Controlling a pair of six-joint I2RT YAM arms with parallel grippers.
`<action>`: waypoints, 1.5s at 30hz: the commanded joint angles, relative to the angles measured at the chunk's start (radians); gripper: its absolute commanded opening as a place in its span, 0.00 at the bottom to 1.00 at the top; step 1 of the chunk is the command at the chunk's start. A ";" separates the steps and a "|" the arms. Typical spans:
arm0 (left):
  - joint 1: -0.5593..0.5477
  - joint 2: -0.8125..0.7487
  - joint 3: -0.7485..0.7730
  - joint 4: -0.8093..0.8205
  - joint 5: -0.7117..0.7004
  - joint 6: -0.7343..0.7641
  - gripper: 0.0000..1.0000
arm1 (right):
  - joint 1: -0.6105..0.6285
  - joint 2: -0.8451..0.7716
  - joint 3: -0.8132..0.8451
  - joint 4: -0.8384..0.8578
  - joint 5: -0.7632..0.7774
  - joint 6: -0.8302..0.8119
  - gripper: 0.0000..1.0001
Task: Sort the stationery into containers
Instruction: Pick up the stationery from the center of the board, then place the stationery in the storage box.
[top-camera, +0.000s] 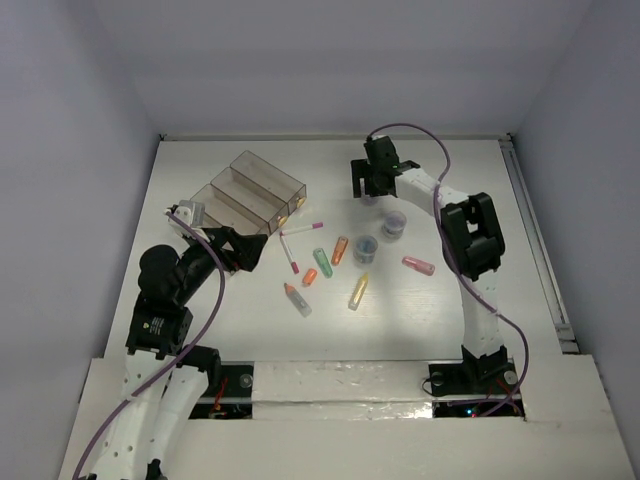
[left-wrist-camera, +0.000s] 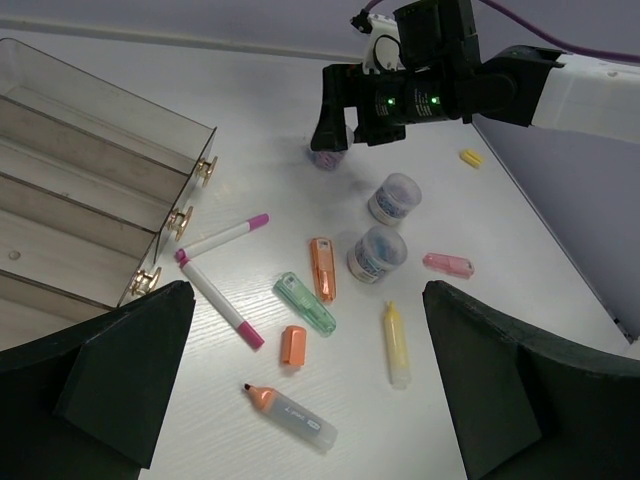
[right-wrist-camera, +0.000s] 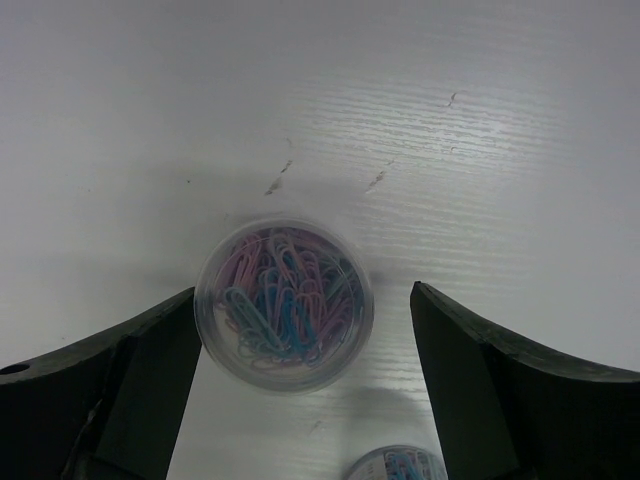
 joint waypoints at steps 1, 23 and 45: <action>-0.004 -0.010 -0.004 0.026 0.006 0.014 0.99 | 0.012 0.006 0.057 0.010 0.024 -0.024 0.87; -0.004 -0.010 -0.008 0.032 0.006 0.022 0.99 | 0.125 -0.155 0.103 0.088 0.067 -0.100 0.44; -0.004 -0.040 0.034 -0.052 -0.224 0.017 0.99 | 0.378 0.027 0.391 0.294 -0.292 0.043 0.42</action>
